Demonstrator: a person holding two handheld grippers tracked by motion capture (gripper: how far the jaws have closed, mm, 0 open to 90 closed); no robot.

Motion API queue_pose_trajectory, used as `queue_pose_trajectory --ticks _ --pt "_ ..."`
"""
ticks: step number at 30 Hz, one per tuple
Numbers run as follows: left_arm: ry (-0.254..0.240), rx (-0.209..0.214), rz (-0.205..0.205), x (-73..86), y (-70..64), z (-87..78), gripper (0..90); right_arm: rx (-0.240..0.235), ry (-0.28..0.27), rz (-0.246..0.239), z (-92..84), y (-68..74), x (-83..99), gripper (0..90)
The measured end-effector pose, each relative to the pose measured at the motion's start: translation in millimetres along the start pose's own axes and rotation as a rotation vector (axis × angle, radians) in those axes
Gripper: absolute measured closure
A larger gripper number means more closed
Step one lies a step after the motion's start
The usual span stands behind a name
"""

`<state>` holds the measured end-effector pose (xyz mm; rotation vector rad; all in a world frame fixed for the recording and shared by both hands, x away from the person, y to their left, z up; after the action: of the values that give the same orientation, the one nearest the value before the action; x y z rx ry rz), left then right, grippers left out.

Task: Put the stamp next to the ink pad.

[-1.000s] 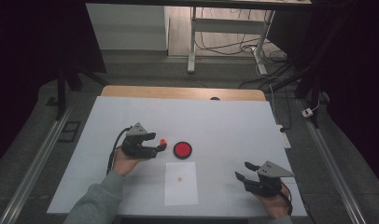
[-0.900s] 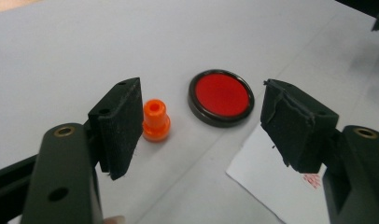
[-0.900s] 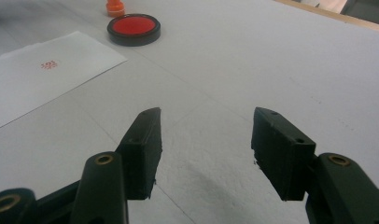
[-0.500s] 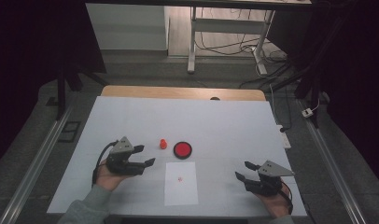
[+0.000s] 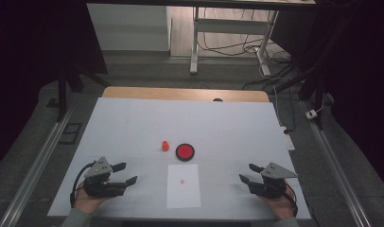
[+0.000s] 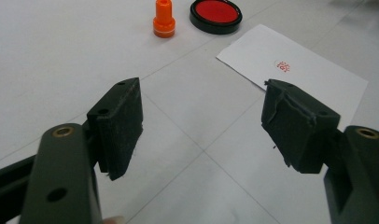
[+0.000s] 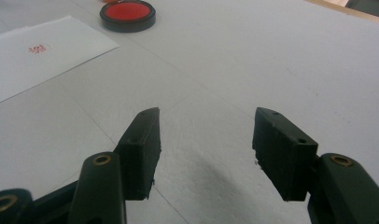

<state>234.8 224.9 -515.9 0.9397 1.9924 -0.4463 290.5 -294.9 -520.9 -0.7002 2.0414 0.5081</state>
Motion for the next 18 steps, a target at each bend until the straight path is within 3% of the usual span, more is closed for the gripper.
queue_pose_trajectory --ticks 18 --pt "0.022 0.007 0.011 -2.0 -0.6 7.1 29.8 0.007 -0.010 -0.024 -2.7 3.4 -2.2 41.2"
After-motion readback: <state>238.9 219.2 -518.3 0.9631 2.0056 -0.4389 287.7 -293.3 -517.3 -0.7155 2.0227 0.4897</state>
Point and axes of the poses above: each handheld gripper's, and its own axes: z roughly forward along the jaws, x roughly out of its underside, y roughly to its left, the point moved 1 cm from there along z, roughly forward along the jaws, and after that the axes turned 12 degrees about z, right-handed, at the moved point
